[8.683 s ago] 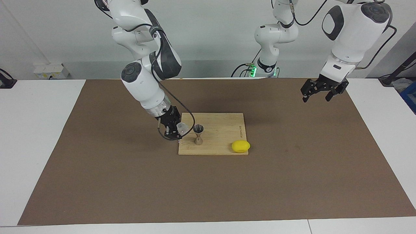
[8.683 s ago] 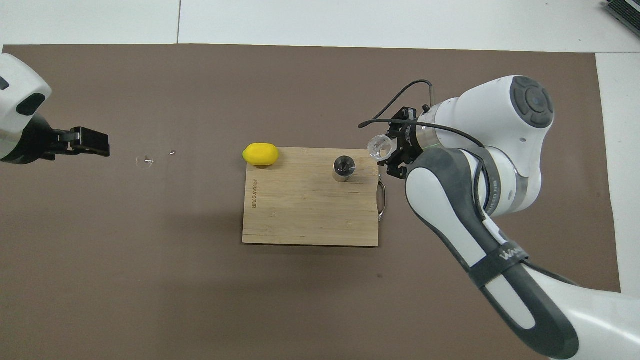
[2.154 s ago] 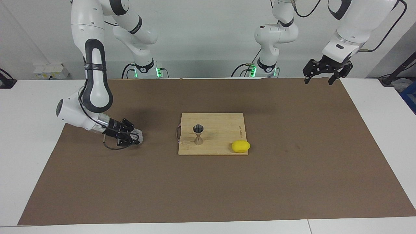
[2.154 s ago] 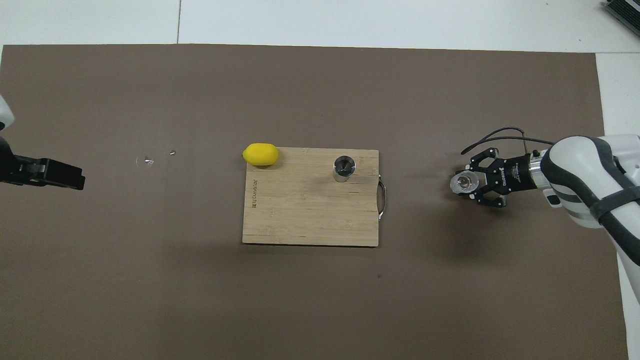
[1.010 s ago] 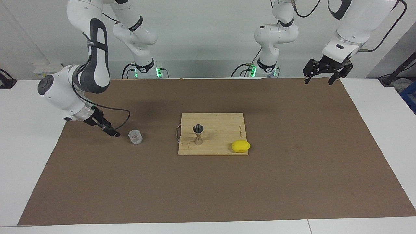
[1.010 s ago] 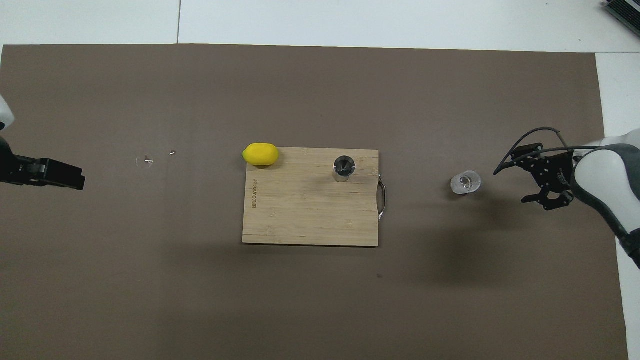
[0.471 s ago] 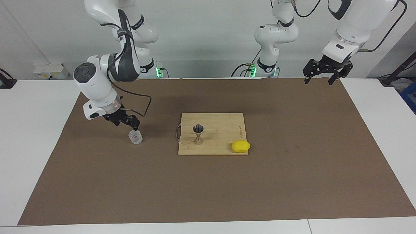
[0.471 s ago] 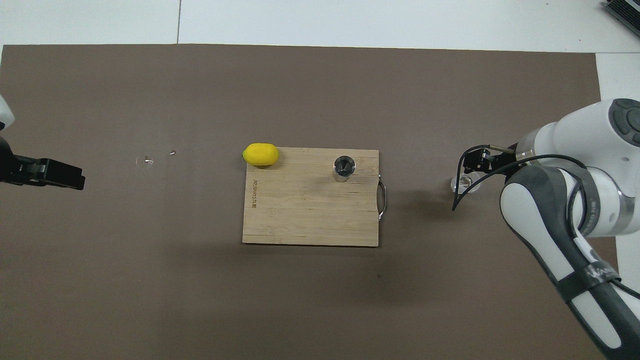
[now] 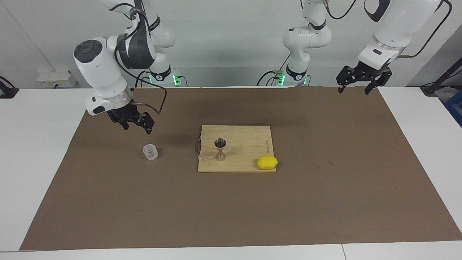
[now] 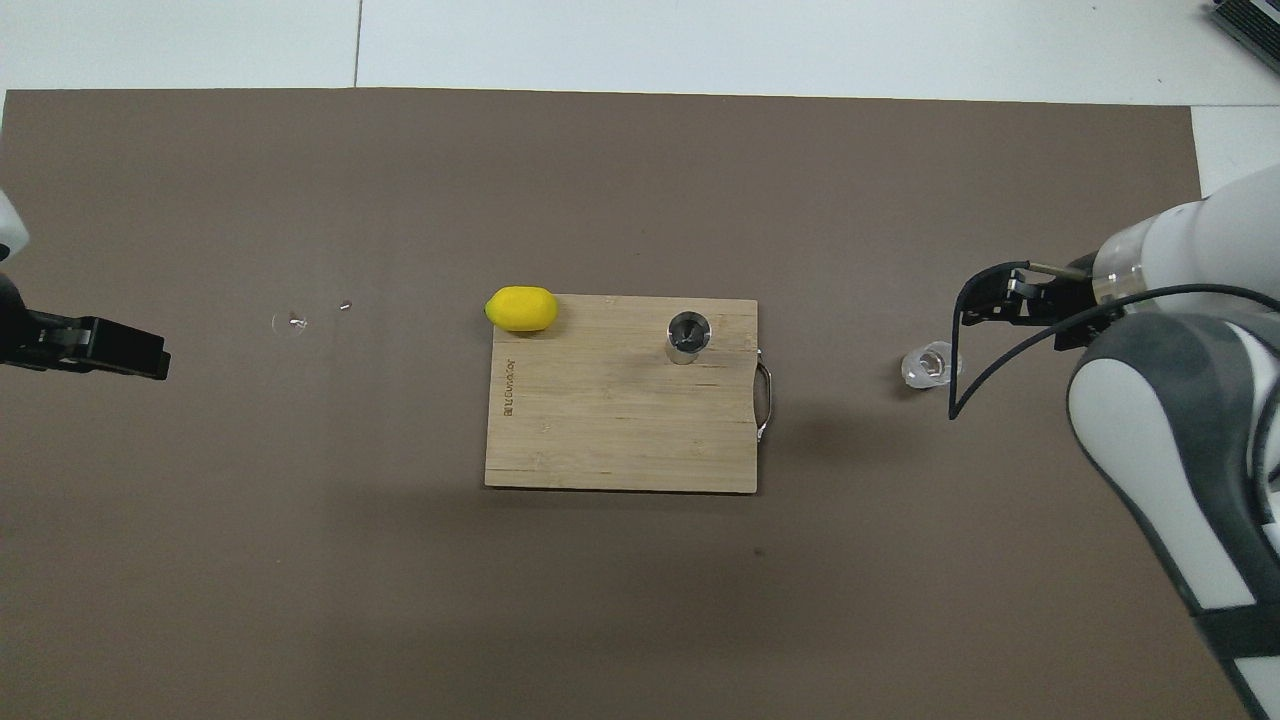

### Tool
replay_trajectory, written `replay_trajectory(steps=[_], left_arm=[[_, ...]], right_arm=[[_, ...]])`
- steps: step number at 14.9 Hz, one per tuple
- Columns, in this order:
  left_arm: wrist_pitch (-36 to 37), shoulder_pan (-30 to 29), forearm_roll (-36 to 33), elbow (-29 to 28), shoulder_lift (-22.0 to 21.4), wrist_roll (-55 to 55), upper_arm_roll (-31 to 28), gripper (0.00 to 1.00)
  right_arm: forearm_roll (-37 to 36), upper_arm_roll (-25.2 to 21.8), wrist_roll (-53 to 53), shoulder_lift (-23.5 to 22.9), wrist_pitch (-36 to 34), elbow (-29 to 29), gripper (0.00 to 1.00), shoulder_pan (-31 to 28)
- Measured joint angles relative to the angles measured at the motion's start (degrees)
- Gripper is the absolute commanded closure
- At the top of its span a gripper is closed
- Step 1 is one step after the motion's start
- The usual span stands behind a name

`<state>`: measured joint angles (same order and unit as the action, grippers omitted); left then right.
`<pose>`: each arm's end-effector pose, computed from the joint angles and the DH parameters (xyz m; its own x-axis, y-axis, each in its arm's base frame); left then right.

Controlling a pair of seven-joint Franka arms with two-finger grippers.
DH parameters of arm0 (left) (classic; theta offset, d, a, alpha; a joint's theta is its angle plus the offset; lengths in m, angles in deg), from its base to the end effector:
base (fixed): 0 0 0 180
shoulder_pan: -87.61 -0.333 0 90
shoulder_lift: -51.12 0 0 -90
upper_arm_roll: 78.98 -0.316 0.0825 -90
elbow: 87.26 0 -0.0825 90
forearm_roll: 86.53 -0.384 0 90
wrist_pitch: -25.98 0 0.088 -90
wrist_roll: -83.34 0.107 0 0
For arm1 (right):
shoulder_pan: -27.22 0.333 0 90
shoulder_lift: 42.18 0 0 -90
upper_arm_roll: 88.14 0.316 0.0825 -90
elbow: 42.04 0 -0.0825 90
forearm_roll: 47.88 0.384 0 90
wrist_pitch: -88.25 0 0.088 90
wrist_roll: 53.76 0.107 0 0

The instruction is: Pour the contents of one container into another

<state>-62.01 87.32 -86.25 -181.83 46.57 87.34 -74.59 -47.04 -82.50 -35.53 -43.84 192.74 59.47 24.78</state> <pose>0.5239 -0.0398 0.6267 0.9894 -0.1406 -0.0357 -0.1406 -0.9901 0.0013 0.5738 0.0327 0.5345 0.9647 -0.2629 0.0166 -0.2625 -0.9646 -0.0235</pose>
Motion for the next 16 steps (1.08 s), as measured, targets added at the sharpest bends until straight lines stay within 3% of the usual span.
replay_trajectory(steps=[4, 16], left_arm=[[0.0, 0.0, 0.0, 0.0, 0.0, 0.0, 0.0, 0.00], [0.0, 0.0, 0.0, 0.0, 0.0, 0.0, 0.0, 0.00]], right_arm=[[-2.1, 0.0, 0.0, 0.0, -6.3, -6.2, 0.00, 0.0], [-2.2, -0.2, -5.5, 3.4, -12.1, -5.8, 0.00, 1.7]])
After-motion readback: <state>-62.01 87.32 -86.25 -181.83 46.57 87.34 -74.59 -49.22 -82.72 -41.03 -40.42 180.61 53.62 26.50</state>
